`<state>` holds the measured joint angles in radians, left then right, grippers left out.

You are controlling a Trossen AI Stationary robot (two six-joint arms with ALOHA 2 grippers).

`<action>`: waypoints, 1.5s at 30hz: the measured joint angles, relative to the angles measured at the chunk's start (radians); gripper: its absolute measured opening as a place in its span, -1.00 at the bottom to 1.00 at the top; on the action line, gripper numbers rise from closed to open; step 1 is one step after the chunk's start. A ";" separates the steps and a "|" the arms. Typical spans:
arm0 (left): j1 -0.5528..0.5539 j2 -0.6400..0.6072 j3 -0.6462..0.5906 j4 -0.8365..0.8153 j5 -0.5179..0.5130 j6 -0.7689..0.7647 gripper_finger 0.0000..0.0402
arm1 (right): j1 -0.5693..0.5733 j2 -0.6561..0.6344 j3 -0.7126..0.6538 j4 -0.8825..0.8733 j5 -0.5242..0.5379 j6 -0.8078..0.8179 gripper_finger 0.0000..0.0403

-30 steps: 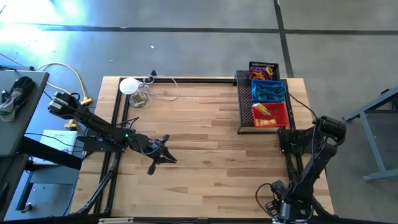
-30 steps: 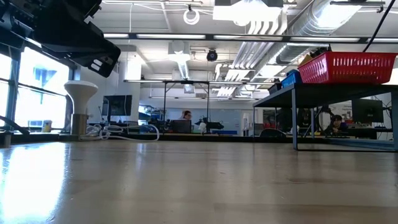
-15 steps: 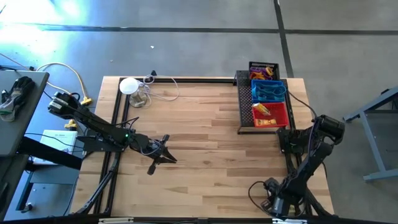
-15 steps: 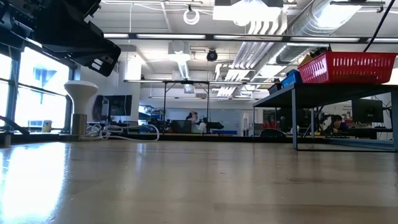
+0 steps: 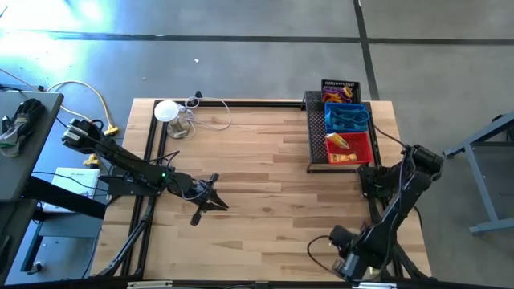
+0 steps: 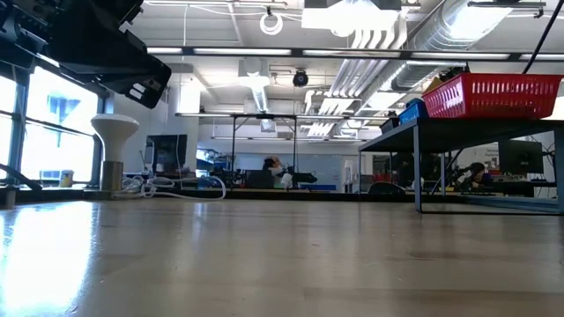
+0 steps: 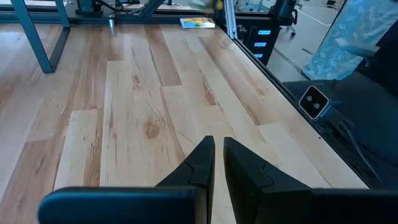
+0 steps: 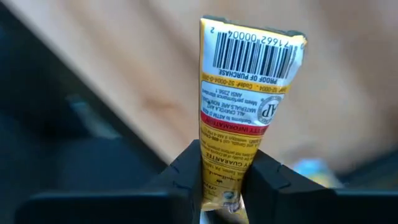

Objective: Pick & Place Office Desk Supplies
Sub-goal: Put the crayon box into the red bin on the shelf

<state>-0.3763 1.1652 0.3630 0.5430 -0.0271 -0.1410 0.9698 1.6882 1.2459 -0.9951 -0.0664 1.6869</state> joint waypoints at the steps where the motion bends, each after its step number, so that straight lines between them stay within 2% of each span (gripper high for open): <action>1: 0.000 0.000 0.000 0.000 0.000 -0.001 -0.85 | -0.010 0.000 0.034 -0.087 0.011 -0.034 -0.66; 6: 0.000 0.000 0.000 0.002 0.000 0.011 -0.85 | -0.069 -0.003 0.218 -0.562 0.123 -0.221 -0.76; 7: 0.000 0.000 0.000 0.003 0.000 0.013 -0.85 | -0.081 -0.011 0.244 -0.586 0.152 -0.257 -0.75; 9: 0.000 0.000 0.000 0.005 0.000 0.013 -0.85 | -0.112 -0.071 0.251 -0.543 0.224 -0.390 -0.71; 12: 0.000 0.000 0.000 0.005 -0.001 0.013 -0.85 | -0.175 -0.142 0.253 -0.582 0.362 -0.432 -0.66; 16: 0.002 0.000 0.000 0.005 -0.002 0.014 -0.85 | -0.285 -0.213 0.248 -0.572 0.474 -0.599 -0.71; 24: 0.002 0.000 0.000 0.004 -0.003 0.016 -0.85 | -0.551 -0.323 0.249 -0.575 0.567 -1.029 -0.68; 30: 0.002 0.000 0.000 0.003 -0.004 0.013 -0.85 | -0.711 -0.399 0.249 -0.576 0.568 -1.180 -0.71; 34: 0.002 0.000 0.000 0.002 -0.004 0.013 -0.85 | -0.805 -0.451 0.232 -0.575 0.522 -1.253 -0.70; 40: 0.002 0.000 0.000 0.002 -0.004 0.009 -0.85 | -0.913 -0.526 0.119 -0.576 0.418 -1.291 -0.69; 45: 0.002 0.000 0.000 0.002 -0.004 -0.042 -0.85 | -0.962 -0.538 0.029 -0.577 0.406 -1.322 -0.68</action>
<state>-0.3744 1.1652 0.3630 0.5449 -0.0307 -0.1831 0.0077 1.1500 1.2754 -1.5719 0.3396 0.3647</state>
